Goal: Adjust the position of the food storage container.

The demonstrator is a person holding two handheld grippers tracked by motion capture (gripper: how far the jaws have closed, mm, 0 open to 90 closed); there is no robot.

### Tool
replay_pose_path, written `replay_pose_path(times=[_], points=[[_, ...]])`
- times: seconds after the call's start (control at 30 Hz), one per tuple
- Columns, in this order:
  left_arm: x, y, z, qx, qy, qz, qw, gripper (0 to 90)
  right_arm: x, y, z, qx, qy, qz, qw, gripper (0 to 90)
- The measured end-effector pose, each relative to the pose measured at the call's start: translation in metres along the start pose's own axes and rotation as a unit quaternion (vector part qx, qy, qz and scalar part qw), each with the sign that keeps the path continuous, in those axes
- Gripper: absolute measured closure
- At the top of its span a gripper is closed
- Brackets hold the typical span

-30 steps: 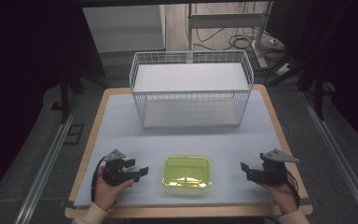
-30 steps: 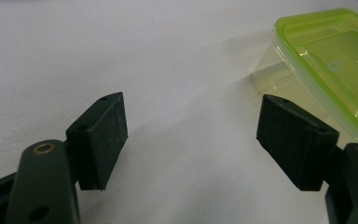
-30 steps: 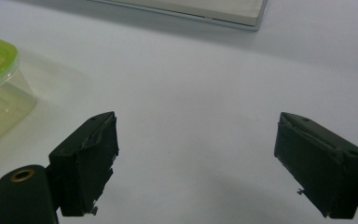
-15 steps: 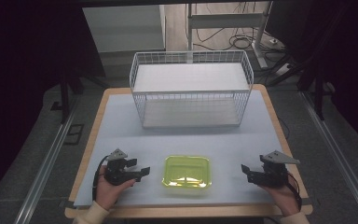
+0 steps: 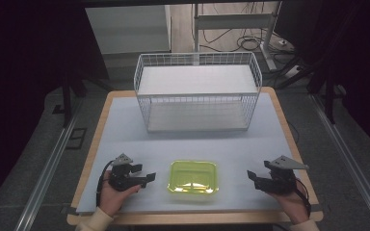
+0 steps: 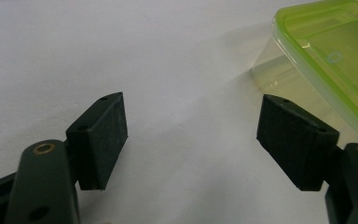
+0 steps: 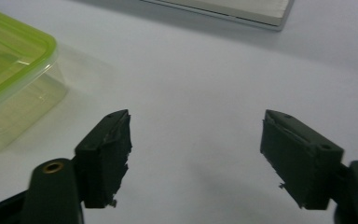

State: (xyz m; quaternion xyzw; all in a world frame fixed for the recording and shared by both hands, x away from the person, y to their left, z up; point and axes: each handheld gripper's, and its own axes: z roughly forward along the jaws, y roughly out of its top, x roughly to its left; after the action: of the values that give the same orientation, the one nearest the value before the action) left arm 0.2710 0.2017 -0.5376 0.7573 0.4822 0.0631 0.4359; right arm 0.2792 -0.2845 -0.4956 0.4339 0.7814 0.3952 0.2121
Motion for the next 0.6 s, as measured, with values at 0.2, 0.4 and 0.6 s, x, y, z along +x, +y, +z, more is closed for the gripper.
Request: replay_pose_path(times=[0.2,0.4,0.6], points=[[0.001,0.000,0.000,-0.001,0.001,-0.002,1.0000,24.0,0.004,0.001,-0.001,0.000,0.011,-0.010,0.9999,32.0],[0.000,0.000,0.001,0.002,0.001,0.001,1.0000,24.1,0.006,0.001,-0.002,0.004,0.021,-0.018,0.9996,41.1],[0.001,0.000,0.001,-0.001,0.003,0.000,1.0000,24.1,0.011,0.002,-0.001,0.013,0.042,-0.034,0.9985,64.8]])
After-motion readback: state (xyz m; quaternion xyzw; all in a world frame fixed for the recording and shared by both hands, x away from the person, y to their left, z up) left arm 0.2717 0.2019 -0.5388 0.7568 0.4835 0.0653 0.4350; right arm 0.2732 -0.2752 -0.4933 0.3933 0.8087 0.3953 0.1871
